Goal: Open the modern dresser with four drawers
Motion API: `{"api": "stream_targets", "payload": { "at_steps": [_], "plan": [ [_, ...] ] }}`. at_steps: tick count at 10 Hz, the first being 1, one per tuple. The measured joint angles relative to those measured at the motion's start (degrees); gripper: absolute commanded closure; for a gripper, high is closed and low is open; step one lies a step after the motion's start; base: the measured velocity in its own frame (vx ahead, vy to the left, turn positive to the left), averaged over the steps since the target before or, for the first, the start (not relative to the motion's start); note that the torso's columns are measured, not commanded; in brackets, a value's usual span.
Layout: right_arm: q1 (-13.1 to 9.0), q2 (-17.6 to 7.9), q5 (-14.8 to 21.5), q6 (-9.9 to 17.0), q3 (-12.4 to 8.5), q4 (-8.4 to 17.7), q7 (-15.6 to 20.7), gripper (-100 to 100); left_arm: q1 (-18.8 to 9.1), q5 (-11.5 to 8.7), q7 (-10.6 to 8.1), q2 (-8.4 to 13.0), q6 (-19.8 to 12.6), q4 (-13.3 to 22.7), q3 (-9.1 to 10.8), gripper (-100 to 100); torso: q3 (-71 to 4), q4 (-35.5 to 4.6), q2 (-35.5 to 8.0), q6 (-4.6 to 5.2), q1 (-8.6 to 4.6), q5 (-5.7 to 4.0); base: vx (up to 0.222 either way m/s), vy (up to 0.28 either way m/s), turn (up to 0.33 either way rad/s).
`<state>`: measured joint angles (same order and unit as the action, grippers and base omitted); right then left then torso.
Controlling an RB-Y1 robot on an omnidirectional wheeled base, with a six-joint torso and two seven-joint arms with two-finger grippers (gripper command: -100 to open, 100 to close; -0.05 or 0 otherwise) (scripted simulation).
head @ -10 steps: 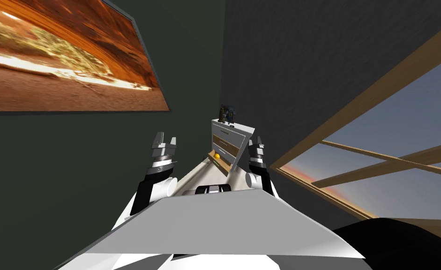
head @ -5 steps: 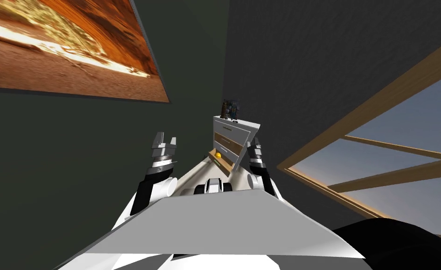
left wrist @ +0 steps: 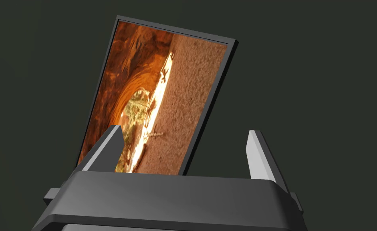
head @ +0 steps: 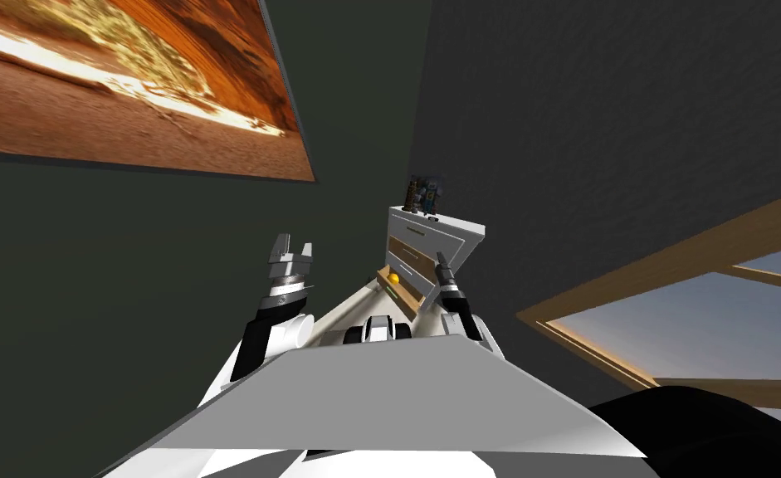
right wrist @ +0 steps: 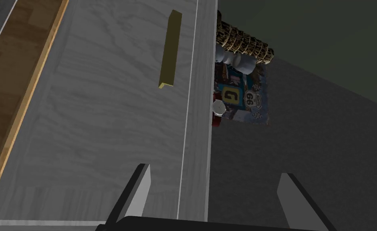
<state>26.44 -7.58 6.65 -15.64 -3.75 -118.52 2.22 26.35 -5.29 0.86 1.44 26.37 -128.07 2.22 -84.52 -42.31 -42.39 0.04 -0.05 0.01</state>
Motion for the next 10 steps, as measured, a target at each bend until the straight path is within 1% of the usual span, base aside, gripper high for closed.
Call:
{"api": "stream_targets", "payload": {
  "at_steps": [1,2,3,4,5,6,7,8,9,10],
  "plan": [
    [0.2,-0.8,1.1,1.6,-0.4,0.8,0.4,-100,0.0,0.0,0.00,0.0,0.0,0.0,0.00,0,0.1,0.0,-0.1,-0.05,-0.06,-0.04,0.117,0.058,0.284],
    [0.3,-1.3,2.9,3.4,-0.7,2.4,1.2,-100,0.0,0.0,0.00,0.0,0.0,0.0,-0.01,0,0.0,0.0,0.1,-0.07,0.03,-0.02,0.099,0.041,0.100],
    [0.4,-1.7,3.8,4.3,-0.9,3.5,1.6,-100,0.0,0.0,0.00,0.0,0.0,0.0,0.00,0,-0.1,0.0,0.1,0.00,0.01,-0.01,0.097,0.048,0.154],
    [0.9,-2.9,5.0,5.9,-1.6,4.6,1.8,-100,0.0,0.0,0.00,0.0,0.0,0.0,0.00,0,0.0,0.0,0.1,-0.05,0.05,0.00,0.073,0.036,0.094],
    [0.6,-2.6,6.0,6.8,-1.6,5.9,2.3,-100,0.0,0.0,0.00,0.0,0.0,0.0,0.00,0,0.0,0.0,0.0,-0.03,0.04,-0.01,0.086,0.053,0.163],
    [0.4,-2.4,7.8,7.5,-1.7,8.3,3.4,-100,0.0,0.0,0.00,0.0,0.0,0.0,0.00,0,0.0,0.0,0.1,-0.05,0.10,0.00,0.079,0.045,0.110],
    [0.5,-2.8,8.6,8.6,-1.9,8.8,3.8,-100,0.0,0.0,0.00,0.0,0.0,0.0,0.00,0,0.0,0.0,0.1,-0.02,0.06,0.01,0.091,0.046,0.187],
    [0.7,-3.7,9.8,9.7,-2.6,10.9,4.1,-100,0.0,0.0,0.00,0.0,0.0,0.0,0.00,0,-0.1,0.0,0.1,-0.05,0.04,-0.01,0.087,0.039,0.118],
    [1.0,-3.6,10.9,10.5,-2.6,11.6,4.6,-100,0.0,0.0,0.00,0.0,0.0,0.0,0.00,0,-0.1,0.0,0.1,-0.03,0.04,-0.01,0.108,0.050,0.202],
    [1.2,-4.1,12.4,11.4,-3.1,13.4,5.2,-100,0.0,0.0,0.00,0.0,0.0,0.0,0.00,0,-0.1,0.0,0.2,-0.05,0.07,0.00,0.089,0.038,0.117]
  ]
}}
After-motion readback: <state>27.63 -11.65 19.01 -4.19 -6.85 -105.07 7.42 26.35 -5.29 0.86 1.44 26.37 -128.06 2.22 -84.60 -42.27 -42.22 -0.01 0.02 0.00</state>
